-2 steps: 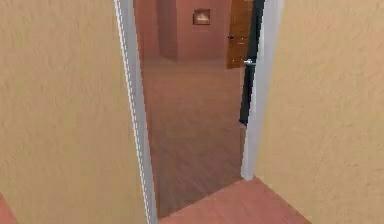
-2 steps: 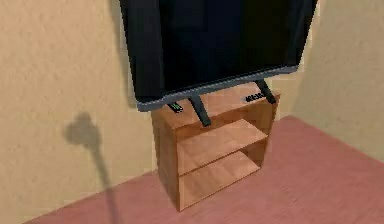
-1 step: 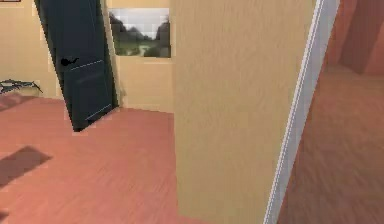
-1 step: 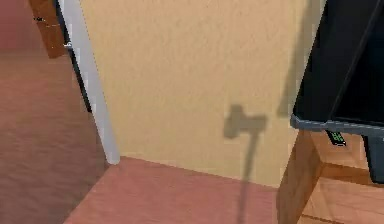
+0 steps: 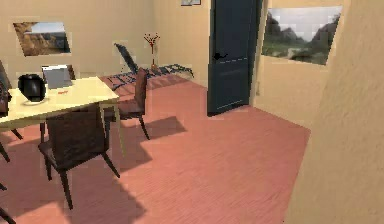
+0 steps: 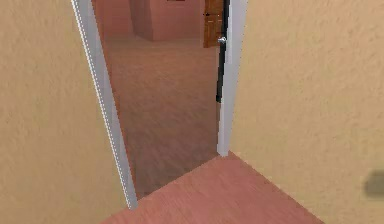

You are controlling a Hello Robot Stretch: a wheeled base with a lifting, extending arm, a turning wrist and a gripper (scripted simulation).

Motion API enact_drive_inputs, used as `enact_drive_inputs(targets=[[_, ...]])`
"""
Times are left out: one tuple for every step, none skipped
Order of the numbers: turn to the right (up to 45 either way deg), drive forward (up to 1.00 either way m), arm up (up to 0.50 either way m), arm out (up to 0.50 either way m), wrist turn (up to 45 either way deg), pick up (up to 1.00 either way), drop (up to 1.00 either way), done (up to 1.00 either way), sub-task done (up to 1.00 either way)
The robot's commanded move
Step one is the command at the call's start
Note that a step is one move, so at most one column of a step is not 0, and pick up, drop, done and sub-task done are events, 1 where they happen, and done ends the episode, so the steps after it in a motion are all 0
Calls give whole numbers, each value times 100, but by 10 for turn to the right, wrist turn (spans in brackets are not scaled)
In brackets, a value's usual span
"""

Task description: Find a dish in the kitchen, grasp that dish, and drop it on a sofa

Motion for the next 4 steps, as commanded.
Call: enact_drive_inputs(targets=[[-30,0,0,0,0,0,0,0,0],[-90,0,0,0,0,0,0,0,0],[0,100,0,0,0,0,0,0,0],[0,10,0,0,0,0,0,0,0]])
